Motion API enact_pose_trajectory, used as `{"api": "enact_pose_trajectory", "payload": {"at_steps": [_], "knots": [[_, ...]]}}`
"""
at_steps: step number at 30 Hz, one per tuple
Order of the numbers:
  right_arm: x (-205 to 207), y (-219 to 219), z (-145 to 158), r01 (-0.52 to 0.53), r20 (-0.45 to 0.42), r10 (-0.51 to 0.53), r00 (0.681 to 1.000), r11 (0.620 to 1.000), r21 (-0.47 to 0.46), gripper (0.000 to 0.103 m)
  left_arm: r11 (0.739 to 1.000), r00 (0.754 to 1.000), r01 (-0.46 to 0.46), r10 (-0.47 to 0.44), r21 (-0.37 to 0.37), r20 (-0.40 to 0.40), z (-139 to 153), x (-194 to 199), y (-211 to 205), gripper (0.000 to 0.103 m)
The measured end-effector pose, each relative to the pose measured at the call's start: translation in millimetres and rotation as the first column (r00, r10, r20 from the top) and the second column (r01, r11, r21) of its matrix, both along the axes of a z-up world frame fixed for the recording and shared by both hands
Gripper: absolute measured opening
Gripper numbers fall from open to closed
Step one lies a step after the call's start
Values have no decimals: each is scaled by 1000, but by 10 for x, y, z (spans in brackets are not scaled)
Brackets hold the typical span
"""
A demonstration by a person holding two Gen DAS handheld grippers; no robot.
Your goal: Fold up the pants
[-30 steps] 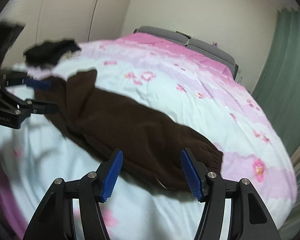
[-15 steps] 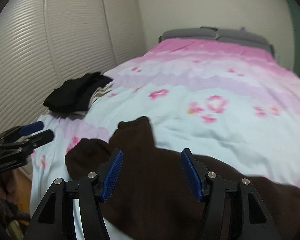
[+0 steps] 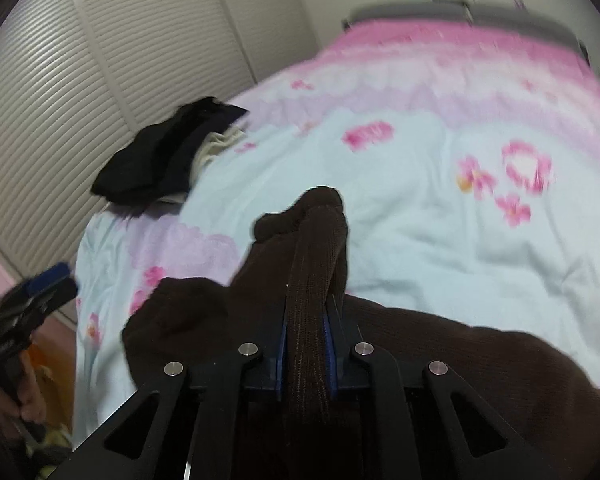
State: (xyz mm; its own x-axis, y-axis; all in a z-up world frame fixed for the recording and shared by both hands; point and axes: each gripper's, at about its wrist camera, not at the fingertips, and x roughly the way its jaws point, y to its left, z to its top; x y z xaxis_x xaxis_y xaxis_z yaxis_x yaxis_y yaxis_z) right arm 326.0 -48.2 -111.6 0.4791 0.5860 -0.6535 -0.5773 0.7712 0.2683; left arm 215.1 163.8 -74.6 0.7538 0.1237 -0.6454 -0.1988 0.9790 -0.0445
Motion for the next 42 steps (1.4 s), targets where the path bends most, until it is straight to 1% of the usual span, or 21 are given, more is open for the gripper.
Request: {"api": "enact_pose_trajectory", "payload": {"at_steps": [1, 3, 5, 7, 9, 12, 15, 19, 21, 23, 24, 28, 29, 30, 34, 37, 38, 42], "knots": [[-117, 51, 69, -9, 44, 10, 999, 1000, -23, 16, 1000, 1000, 4, -3, -3, 4, 20, -13, -3, 71], [-311, 136, 192, -35, 102, 40, 994, 998, -48, 16, 1000, 1000, 6, -6, 2, 16, 76, -53, -6, 71], [-533, 246, 268, -71, 143, 81, 986, 995, -75, 16, 1000, 1000, 7, -8, 7, 28, 136, -110, -5, 71], [-746, 369, 282, -112, 166, 130, 977, 987, -110, 16, 1000, 999, 6, -6, 9, 37, 182, -193, 4, 71], [-958, 502, 223, -157, 170, 182, 969, 976, -150, 16, 1000, 999, 0, -1, 10, 36, 205, -276, 24, 71], [-1131, 638, 66, -198, 147, 226, 963, 963, -185, 16, 1000, 999, -10, 10, 5, 30, 208, -396, 66, 71], [-1239, 711, -83, -212, 122, 239, 963, 957, -201, 17, 1000, 1000, -18, 17, 9, 22, 188, -480, 105, 71], [-1327, 749, -257, -216, 96, 240, 966, 954, -208, 23, 1000, 1000, -18, 17, 14, 22, 172, -522, 118, 71], [-1321, 713, -300, -202, 92, 221, 971, 963, -180, 24, 1000, 1000, -14, 14, 8, 19, 158, -519, 113, 71], [-1313, 633, -246, -188, 88, 198, 976, 975, -117, 29, 1000, 1000, -10, 9, 6, 17, 146, -520, 93, 71], [-1319, 612, -214, -184, 89, 192, 977, 979, -90, 34, 1000, 1000, -8, 7, 6, 18, 145, -529, 90, 71], [-1379, 430, 24, -153, 148, 147, 978, 988, 23, 36, 1000, 999, 4, -5, 3, 32, 178, -551, 31, 71], [-1353, 401, 80, -140, 158, 129, 979, 989, 56, 38, 1000, 999, 8, -8, 5, 35, 183, -554, 14, 71], [-1316, 397, 112, -132, 157, 119, 980, 988, 75, 42, 1000, 999, 11, -11, 10, 38, 185, -554, -12, 71], [-1027, 500, 204, -125, 124, 108, 986, 983, 137, 43, 1000, 999, 14, -14, 14, 32, 175, -548, -39, 71], [-865, 646, 169, -129, 96, 116, 989, 981, 147, 42, 1000, 1000, 6, -6, 16, 31, 181, -559, -22, 71], [-802, 707, 136, -135, 73, 125, 989, 980, 145, 42, 1000, 1000, 4, -4, 16, 30, 181, -563, -14, 71], [-765, 844, -7, -170, 23, 169, 985, 978, 123, 36, 1000, 1000, -8, 7, 13, 28, 172, -583, 26, 71]]}}
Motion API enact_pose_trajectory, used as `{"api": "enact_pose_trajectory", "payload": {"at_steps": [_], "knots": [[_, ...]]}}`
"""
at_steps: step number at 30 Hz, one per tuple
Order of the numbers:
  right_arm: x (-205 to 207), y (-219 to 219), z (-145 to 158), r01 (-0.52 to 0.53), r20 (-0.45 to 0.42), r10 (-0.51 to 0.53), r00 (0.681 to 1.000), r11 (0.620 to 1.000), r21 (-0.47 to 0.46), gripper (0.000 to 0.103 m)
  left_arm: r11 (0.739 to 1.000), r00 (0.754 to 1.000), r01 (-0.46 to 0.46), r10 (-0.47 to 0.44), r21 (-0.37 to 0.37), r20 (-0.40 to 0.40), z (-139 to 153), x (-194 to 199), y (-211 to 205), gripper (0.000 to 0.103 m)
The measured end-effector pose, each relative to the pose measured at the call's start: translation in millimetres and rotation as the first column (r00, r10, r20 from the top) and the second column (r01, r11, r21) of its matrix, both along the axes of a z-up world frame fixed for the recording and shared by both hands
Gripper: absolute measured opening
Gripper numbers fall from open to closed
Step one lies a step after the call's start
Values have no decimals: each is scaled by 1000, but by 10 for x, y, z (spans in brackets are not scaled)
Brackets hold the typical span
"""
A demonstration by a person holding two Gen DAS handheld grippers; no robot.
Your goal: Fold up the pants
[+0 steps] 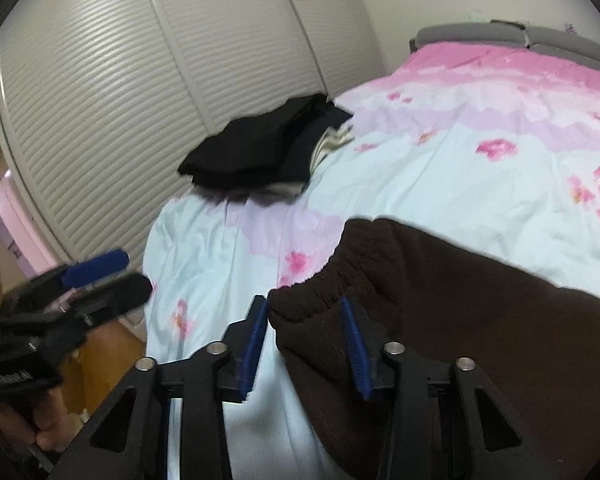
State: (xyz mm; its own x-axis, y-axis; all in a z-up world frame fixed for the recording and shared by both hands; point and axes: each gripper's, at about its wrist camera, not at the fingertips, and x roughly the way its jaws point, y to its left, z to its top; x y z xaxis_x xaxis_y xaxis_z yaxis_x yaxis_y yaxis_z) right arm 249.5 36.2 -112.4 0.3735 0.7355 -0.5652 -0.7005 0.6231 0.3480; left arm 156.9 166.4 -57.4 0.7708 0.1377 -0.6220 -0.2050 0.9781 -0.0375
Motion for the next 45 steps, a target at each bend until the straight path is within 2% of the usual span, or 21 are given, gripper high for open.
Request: {"api": "enact_pose_trajectory", "payload": {"at_steps": [5, 10, 14, 20, 23, 25, 26, 29, 33, 34, 35, 36, 37, 39, 41, 43, 45], "knots": [[-8, 240, -315, -56, -66, 51, 997, 995, -82, 34, 1000, 1000, -5, 5, -4, -7, -37, 11, 22, 71], [89, 277, -474, -27, -120, 18, 993, 997, -77, 35, 1000, 1000, -3, 3, -5, -22, -96, 39, 19, 71], [16, 316, -461, -15, -82, 5, 997, 993, -118, 35, 1000, 999, -2, 2, -1, -32, -135, 60, 9, 71], [-116, 65, -206, 59, -48, -62, 997, 996, -67, 38, 1000, 1000, -3, 3, -1, -24, -94, 69, -29, 71], [-209, -193, -58, 142, 0, -143, 990, 987, -69, 47, 1000, 1000, 16, -16, -12, -18, -83, 99, -130, 71], [-290, -488, 54, 217, 34, -216, 976, 975, -55, 64, 999, 999, 44, -44, -12, -19, -84, 126, -255, 71], [-319, -615, 84, 256, 48, -253, 966, 965, -59, 67, 998, 998, 61, -61, -9, -18, -83, 140, -337, 72], [-412, -1122, 145, 413, 83, -406, 910, 905, -100, 72, 991, 991, 136, -136, 10, -11, -82, 208, -692, 75], [-554, -2072, 93, 631, 61, -630, 774, 760, -157, 72, 973, 974, 228, -228, 18, -4, -89, 308, -1158, 75], [-596, -2326, 82, 680, 42, -683, 729, 716, -158, 72, 966, 967, 257, -257, 16, -3, -107, 345, -1307, 75], [-658, -2659, 65, 740, 14, -747, 664, 655, -154, 72, 958, 958, 286, -286, 12, -4, -132, 386, -1459, 75], [-699, -2856, 58, 774, -3, -783, 622, 616, -150, 72, 953, 953, 303, -303, 10, -5, -146, 416, -1547, 75], [-746, -3129, 42, 816, -33, -827, 561, 559, -146, 72, 942, 942, 335, -335, 7, -11, -182, 472, -1721, 75], [-797, -3514, 0, 863, -82, -875, 478, 485, -140, 72, 927, 927, 375, -375, 4, -18, -225, 546, -1941, 75], [-807, -3798, -52, 889, -128, -899, 420, 435, -143, 72, 906, 906, 423, -423, 13, -21, -275, 641, -2223, 75], [-799, -3937, -122, 898, -161, -905, 394, 416, -144, 72, 893, 894, 448, -448, 26, -22, -308, 711, -2406, 75], [-773, -4046, -215, 899, -193, -903, 384, 414, -144, 72, 886, 886, 463, -463, 32, -23, -350, 775, -2529, 75]]}}
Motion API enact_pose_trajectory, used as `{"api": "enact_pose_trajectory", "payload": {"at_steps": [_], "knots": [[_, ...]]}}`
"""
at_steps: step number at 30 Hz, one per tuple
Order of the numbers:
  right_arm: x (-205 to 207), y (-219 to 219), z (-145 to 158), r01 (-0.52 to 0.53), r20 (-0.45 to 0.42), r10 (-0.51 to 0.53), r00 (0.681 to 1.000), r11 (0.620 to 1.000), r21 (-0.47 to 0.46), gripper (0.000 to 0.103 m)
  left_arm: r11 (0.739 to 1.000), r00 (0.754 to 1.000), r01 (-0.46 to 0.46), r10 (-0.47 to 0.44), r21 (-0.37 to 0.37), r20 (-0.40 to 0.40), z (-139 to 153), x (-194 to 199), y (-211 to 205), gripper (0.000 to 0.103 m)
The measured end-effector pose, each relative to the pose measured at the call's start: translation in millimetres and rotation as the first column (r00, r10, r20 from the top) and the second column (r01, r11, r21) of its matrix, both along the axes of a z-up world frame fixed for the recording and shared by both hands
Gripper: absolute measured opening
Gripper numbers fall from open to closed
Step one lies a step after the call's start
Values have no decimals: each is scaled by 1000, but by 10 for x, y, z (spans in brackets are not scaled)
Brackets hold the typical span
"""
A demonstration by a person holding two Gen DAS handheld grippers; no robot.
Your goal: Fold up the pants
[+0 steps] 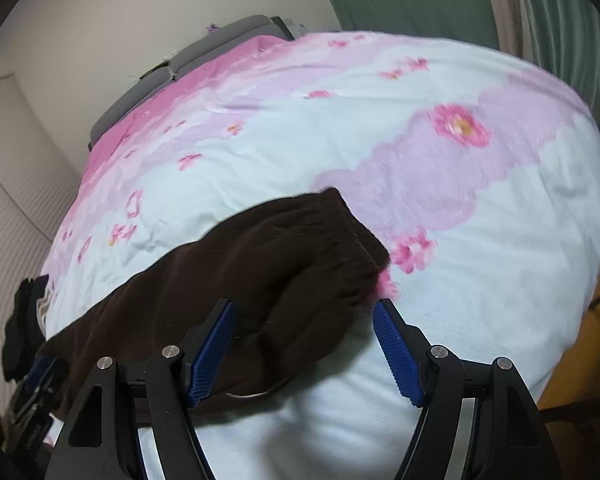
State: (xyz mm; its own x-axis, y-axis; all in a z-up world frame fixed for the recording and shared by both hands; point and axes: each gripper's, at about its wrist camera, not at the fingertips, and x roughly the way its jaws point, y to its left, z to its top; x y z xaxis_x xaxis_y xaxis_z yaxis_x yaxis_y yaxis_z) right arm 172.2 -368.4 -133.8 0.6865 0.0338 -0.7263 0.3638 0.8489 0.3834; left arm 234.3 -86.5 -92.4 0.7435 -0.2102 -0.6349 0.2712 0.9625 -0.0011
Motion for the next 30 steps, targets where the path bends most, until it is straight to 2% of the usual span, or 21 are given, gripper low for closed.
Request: {"api": "enact_pose_trajectory", "payload": {"at_steps": [3, 5, 6, 8, 10, 13, 17, 19, 21, 24, 26, 28, 29, 30], "knots": [[39, -93, -154, 10, -32, -9, 999, 999, 46, 69, 1000, 1000, 6, -6, 7, -14, -101, 81, -111, 75], [83, -126, -237, 4, -40, -1, 999, 996, 90, 49, 1000, 999, 3, -3, 4, -38, -179, 126, -145, 75], [119, -144, -273, -1, -36, 5, 999, 994, 112, 32, 1000, 999, 1, -1, 3, -45, -208, 139, -147, 75], [136, -175, -236, 1, -12, 1, 1000, 995, 102, 23, 1000, 998, -5, 5, 0, -61, -245, 174, -157, 75], [144, -212, -111, 0, 38, -2, 999, 998, 58, 18, 1000, 998, -4, 4, -7, -58, -233, 192, -190, 75], [208, -251, 27, -1, 63, 2, 998, 1000, -16, 18, 1000, 999, 5, -4, 3, -47, -213, 206, -241, 75], [248, -275, -255, -35, -56, 34, 998, 999, -9, 18, 1000, 998, 6, -5, 14, -67, -264, 241, -259, 75], [237, -288, -407, -49, -103, 51, 993, 999, 23, 21, 1000, 996, 3, -2, 17, -88, -307, 250, -248, 75], [229, -349, -400, -38, -91, 42, 995, 998, 49, 24, 1000, 995, 6, -5, 15, -98, -319, 250, -240, 75], [185, -357, -322, -17, -76, 20, 997, 999, 35, 37, 1000, 995, 17, -14, 25, -94, -266, 257, -232, 75], [143, -324, -231, -18, -64, 19, 998, 1000, 11, 37, 999, 997, 28, -26, 32, -69, -156, 281, -217, 75], [59, -269, -40, -21, -11, 20, 1000, 999, -40, 38, 998, 998, 37, -35, 42, -47, -53, 324, -200, 75], [47, -256, 44, -28, 9, 29, 1000, 997, -68, 40, 998, 999, 39, -37, 47, -38, -5, 349, -190, 75], [57, -212, 159, -44, 34, 48, 998, 993, -109, 47, 998, 999, 39, -37, 51, -28, 50, 382, -176, 75]]}}
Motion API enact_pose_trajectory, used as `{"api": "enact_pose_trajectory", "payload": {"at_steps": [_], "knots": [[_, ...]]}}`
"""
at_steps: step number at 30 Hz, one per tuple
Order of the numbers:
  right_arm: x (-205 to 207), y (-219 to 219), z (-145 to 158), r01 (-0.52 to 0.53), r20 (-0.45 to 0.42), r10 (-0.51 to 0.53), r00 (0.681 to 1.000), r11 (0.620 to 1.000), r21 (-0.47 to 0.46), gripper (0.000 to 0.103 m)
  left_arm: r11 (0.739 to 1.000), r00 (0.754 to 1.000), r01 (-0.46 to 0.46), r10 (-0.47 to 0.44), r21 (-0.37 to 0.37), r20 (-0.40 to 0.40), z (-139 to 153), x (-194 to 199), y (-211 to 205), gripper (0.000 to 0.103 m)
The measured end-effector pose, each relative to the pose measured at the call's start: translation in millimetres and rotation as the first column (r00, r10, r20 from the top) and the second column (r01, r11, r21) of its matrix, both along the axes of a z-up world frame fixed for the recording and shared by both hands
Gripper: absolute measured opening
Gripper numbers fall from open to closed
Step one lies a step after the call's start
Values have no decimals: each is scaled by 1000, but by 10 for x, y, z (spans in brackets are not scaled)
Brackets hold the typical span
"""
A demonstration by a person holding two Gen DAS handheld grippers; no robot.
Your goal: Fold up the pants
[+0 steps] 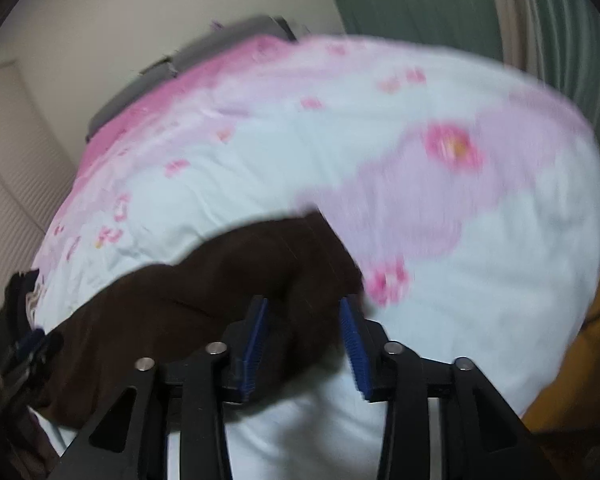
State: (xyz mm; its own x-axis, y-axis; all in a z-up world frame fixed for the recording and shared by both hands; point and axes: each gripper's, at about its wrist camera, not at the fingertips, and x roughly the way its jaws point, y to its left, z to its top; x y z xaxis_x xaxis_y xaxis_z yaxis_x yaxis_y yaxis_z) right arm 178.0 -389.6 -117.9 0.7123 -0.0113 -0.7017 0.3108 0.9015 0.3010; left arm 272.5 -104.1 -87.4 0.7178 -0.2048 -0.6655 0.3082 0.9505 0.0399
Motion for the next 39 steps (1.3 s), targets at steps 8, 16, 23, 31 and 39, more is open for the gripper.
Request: {"api": "enact_pose_trajectory", "payload": {"at_steps": [8, 16, 23, 31, 39], "knots": [[1087, 336, 521, -415, 51, 417, 908, 909, -30, 57, 998, 999, -34, 36, -45, 35, 245, 339, 34, 75], [2475, 1001, -4, -779, -213, 782, 586, 616, 119, 45, 996, 996, -84, 82, -38, -34, -47, 696, 53, 75], [2544, 1452, -490, -877, -294, 895, 337, 412, 249, 44, 994, 991, -97, 93, -44, -93, -325, 582, 144, 75], [2353, 1580, -513, -898, -278, 916, 288, 360, 254, 39, 996, 993, -84, 81, -31, -80, -364, 461, 179, 75], [2229, 1626, -497, -898, -248, 936, 251, 321, 302, 28, 996, 993, -78, 74, -38, -91, -387, 370, 190, 75]]}}
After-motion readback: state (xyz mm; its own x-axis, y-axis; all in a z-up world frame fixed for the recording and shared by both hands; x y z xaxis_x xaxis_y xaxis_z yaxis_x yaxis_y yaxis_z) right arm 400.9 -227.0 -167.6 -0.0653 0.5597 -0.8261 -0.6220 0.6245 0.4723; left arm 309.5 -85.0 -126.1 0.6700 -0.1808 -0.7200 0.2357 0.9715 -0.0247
